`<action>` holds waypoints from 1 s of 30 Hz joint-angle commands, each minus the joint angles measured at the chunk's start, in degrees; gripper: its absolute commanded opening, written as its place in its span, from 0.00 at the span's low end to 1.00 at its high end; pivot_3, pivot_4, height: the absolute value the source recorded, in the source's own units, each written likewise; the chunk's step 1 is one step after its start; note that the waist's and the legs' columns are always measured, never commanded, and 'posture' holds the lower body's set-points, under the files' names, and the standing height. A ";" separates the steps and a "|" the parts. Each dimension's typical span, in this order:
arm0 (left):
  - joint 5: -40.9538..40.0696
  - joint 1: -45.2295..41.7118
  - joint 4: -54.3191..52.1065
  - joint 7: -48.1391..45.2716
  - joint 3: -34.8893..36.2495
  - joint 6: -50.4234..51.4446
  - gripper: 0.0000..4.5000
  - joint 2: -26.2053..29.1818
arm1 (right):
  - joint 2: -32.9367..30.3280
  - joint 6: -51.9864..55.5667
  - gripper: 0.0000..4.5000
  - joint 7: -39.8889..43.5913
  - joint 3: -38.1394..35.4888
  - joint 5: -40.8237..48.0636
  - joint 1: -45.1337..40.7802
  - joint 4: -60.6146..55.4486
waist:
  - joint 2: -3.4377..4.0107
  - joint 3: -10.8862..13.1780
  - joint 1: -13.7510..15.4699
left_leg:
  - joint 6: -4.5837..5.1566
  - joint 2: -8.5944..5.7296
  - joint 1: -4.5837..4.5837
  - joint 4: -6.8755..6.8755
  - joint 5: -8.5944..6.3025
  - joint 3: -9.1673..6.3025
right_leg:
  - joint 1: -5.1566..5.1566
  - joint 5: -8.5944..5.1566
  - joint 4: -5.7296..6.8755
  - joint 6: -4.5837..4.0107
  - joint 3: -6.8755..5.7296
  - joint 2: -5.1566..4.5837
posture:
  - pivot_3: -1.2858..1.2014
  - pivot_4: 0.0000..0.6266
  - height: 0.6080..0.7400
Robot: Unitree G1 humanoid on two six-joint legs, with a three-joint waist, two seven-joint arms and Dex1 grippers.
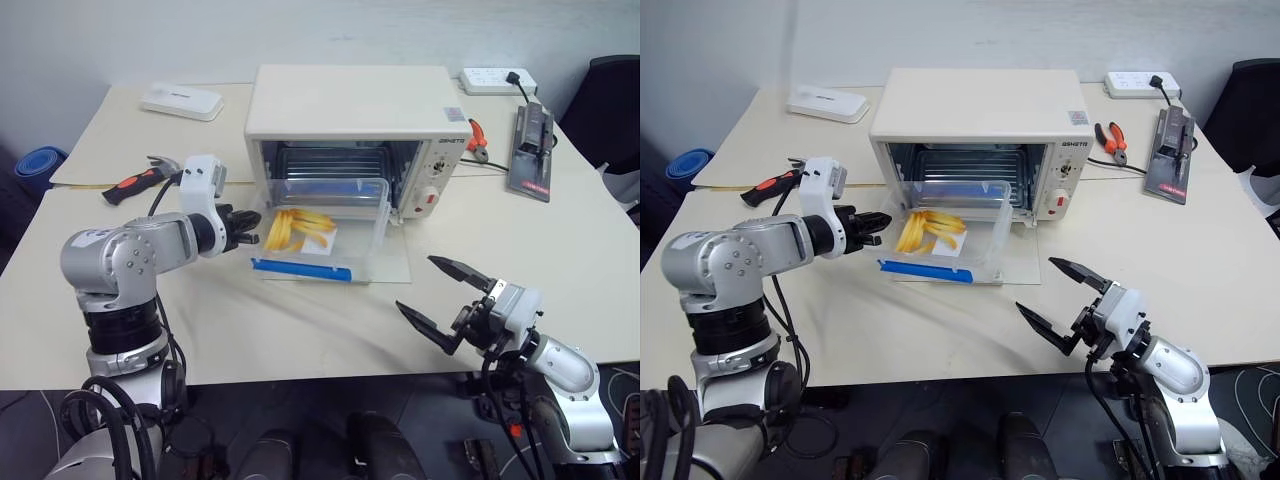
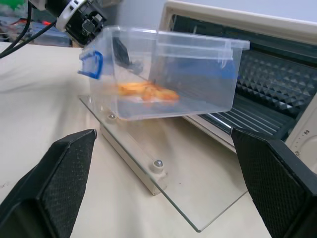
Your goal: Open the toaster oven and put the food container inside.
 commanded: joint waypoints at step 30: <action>6.61 18.60 11.46 -45.95 -14.18 -58.01 0.00 11.63 | 1.03 24.12 0.01 -11.55 14.29 -10.30 -20.07 4.63 | 0.05 0.02 0.94 | 0.17 0.00 -0.12 0.00 -0.03 -0.03 | 0.04 0.01 -0.28 0.00 -0.04 -0.03 | 0.52 0.24 1.00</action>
